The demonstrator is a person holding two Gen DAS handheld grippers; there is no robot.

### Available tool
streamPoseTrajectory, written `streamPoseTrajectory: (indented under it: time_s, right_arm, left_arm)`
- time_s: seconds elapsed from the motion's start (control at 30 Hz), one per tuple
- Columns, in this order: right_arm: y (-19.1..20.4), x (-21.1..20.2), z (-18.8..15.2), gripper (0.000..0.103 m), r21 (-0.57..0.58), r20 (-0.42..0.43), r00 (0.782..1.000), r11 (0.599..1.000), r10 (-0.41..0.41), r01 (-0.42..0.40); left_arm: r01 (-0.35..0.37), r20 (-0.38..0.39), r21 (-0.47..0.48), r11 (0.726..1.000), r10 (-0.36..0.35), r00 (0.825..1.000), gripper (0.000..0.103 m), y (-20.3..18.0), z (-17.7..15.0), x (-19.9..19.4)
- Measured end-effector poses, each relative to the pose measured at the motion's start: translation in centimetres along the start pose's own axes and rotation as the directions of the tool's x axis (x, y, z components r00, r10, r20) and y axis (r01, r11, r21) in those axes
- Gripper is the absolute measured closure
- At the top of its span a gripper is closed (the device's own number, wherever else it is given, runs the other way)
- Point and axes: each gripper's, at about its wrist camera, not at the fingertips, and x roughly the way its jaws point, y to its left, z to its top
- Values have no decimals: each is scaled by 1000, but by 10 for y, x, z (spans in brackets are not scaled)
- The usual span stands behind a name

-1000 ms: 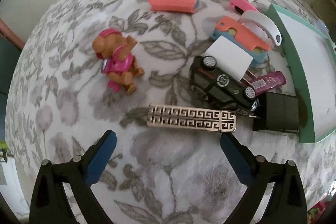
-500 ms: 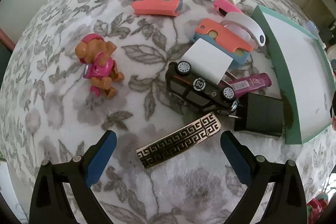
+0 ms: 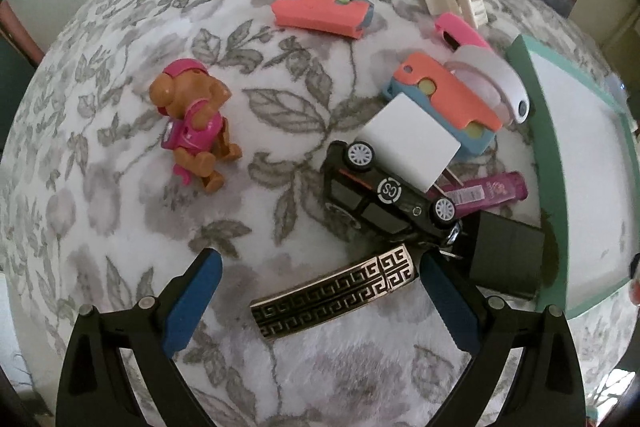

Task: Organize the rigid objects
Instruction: 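Lift the bottle with the right gripper while the left gripper grasps the gold-black patterned bar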

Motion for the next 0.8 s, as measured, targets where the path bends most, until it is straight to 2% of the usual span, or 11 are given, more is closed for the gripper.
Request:
streamPoseTrajectory:
  time_s: [0.07,0.27,0.43,0.63,0.7,0.77,0.8]
  right_arm:
    - [1,0,0,23,-4,0,1000,1000,1,-1]
    - [2,0,0,23,-7,-3,1000,1000,-2,2]
    - [3,1,0,23,-15,-8,1000,1000,-5,5]
    - [4,4,0,23,-20,-18,1000,1000,-9,9]
    - [3,5,0,23,-20,-21,1000,1000,-10,10]
    - [2,6,0,23,-18,-23,1000,1000,-12,12]
    - [2,6,0,23,-17,-24,1000,1000,-14,13]
  left_arm:
    - [-29,-9,7,1000,29,1000,4,-8,2,3]
    - [-42,-24,-46,998,41,999,4,-6,-1,-3]
    - [-63,-76,-76,995,57,995,4,-1,-10,-2]
    - [-55,-83,-119,991,45,996,4,5,-18,-8]
    - [-47,-77,-111,993,39,996,7,7,-20,-10]
    - [-25,-75,-102,994,18,997,20,15,-21,-13]
    - [-26,-78,-95,995,18,997,20,15,-20,-17]
